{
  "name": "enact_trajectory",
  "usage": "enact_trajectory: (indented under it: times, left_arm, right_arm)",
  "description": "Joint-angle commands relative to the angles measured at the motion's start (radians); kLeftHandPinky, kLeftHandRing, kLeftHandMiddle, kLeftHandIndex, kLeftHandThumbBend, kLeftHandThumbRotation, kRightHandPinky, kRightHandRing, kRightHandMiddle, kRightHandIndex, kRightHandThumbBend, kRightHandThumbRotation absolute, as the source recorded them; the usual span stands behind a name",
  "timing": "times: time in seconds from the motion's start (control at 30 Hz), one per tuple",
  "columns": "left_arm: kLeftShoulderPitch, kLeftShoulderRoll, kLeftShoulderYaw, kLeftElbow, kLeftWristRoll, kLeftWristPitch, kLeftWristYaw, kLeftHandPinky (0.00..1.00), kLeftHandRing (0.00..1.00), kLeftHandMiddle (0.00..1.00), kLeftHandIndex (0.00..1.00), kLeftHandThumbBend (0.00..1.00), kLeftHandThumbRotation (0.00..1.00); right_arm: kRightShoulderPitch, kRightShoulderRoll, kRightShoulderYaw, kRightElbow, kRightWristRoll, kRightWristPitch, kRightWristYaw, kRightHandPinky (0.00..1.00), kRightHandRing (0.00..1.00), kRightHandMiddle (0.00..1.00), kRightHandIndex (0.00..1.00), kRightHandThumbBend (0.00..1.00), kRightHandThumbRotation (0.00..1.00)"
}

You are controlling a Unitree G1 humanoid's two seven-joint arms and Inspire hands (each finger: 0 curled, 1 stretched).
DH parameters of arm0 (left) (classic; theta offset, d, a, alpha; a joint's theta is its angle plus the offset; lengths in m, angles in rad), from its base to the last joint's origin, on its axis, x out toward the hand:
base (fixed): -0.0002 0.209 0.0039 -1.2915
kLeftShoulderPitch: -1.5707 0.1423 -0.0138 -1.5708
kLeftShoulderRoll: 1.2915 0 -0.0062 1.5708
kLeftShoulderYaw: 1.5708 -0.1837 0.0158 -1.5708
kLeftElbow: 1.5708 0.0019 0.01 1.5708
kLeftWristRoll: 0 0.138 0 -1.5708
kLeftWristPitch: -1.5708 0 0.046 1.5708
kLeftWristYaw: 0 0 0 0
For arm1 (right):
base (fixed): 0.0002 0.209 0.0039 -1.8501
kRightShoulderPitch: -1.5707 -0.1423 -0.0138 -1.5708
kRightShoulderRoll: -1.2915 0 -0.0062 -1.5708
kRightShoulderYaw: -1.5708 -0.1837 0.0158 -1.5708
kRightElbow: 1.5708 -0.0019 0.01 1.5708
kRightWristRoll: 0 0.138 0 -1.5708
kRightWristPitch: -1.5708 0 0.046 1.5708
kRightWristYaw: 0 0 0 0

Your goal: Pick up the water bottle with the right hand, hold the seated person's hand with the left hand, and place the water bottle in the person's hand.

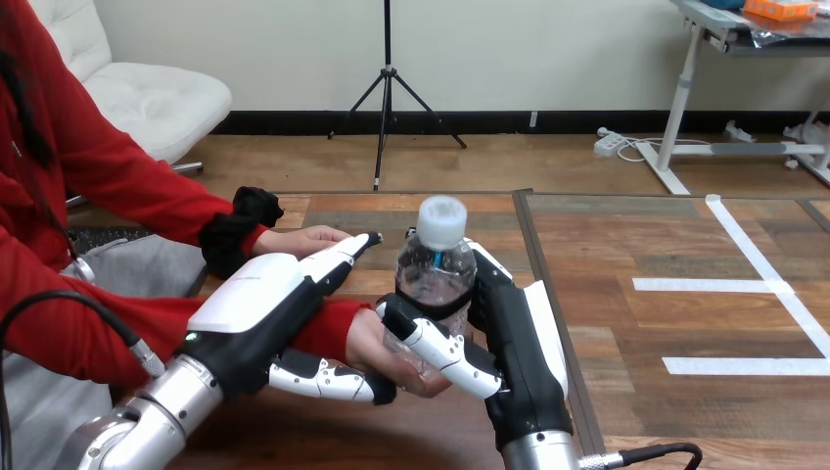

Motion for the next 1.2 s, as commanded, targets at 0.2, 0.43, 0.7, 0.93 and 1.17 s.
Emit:
enact_trajectory:
  times: [0.2,0.43,0.7,0.93,1.17]
  left_arm:
    - [-0.006,0.009,0.028,-0.08,-0.03,0.015,-0.021,1.0,1.0,1.0,1.0,1.0,0.58]
    - [0.003,0.01,0.03,-0.092,-0.035,0.023,-0.033,1.0,1.0,1.0,1.0,1.0,0.61]
    - [0.003,0.013,0.028,-0.079,-0.04,0.007,-0.034,1.0,1.0,1.0,1.0,1.0,0.67]
    - [0.002,0.014,0.026,-0.074,-0.037,0.0,-0.033,1.0,1.0,1.0,1.0,1.0,0.73]
    - [0.002,0.016,0.027,-0.073,-0.031,-0.011,-0.024,1.0,1.0,1.0,1.0,1.0,0.75]
  right_arm:
    - [-0.032,0.057,-0.015,-0.017,0.02,-0.038,0.005,0.74,0.85,0.86,0.87,1.0,0.72]
    - [-0.034,0.048,-0.029,-0.005,0.024,-0.059,0.006,0.78,0.9,0.89,0.91,1.0,0.75]
    - [-0.028,0.041,-0.047,-0.003,0.069,-0.077,0.039,0.83,0.94,0.93,0.95,1.0,0.78]
    - [-0.029,0.036,-0.063,0.004,0.087,-0.092,0.059,0.87,0.96,0.95,0.98,1.0,0.78]
    - [-0.026,0.036,-0.081,0.003,0.125,-0.098,0.094,0.91,0.99,0.98,1.0,1.0,0.78]
